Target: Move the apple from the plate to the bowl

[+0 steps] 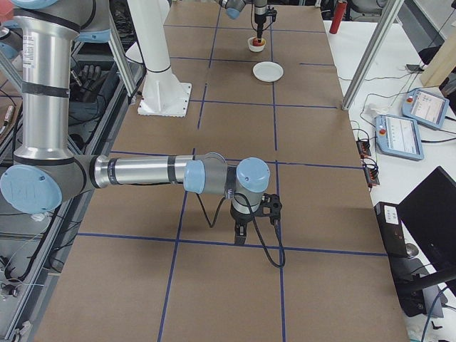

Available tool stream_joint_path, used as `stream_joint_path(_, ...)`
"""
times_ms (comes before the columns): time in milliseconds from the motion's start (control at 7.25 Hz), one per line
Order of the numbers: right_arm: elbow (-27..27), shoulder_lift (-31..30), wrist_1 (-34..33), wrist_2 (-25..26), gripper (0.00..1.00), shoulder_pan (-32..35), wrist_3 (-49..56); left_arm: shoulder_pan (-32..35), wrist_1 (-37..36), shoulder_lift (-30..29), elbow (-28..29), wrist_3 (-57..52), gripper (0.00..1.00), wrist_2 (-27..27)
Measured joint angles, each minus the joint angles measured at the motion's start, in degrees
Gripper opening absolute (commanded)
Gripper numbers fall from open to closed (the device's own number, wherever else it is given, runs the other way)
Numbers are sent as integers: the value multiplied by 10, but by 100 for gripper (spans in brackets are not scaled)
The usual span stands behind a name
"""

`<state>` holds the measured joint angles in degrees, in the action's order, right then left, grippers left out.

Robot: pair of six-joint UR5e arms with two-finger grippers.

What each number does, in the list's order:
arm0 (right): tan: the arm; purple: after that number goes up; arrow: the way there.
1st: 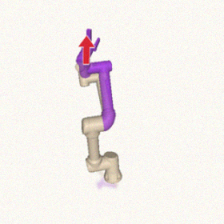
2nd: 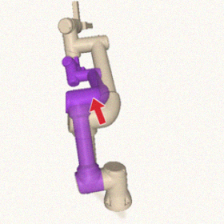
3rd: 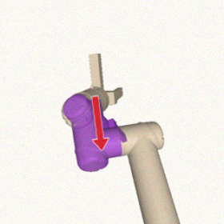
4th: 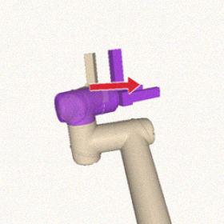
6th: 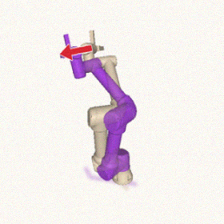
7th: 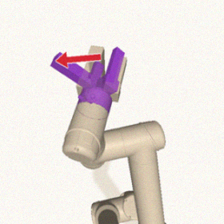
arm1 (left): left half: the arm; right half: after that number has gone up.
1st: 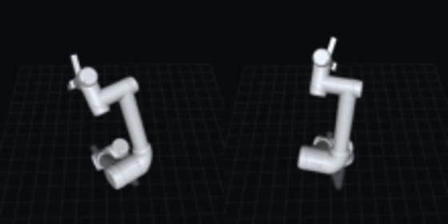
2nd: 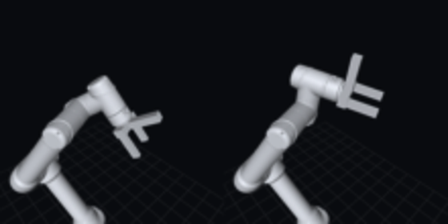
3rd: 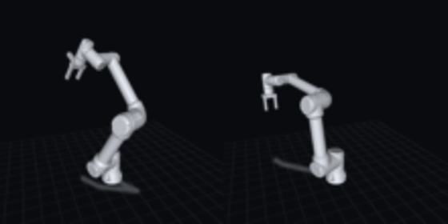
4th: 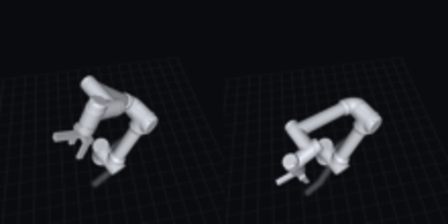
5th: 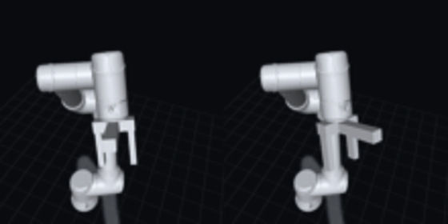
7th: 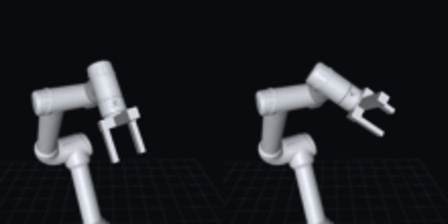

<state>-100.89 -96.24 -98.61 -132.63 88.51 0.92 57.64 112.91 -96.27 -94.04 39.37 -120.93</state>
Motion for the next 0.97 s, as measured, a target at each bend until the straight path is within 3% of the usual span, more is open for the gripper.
stream_joint_path(414, 0, 0, 0, 0, 100, 0, 0, 91, -19, -4, -3, -100, 100, -35)
stream_joint_path(966, 1, 0, 0, 0, 100, 0, 0, 256, -126, 9, 1, -383, 100, -70)
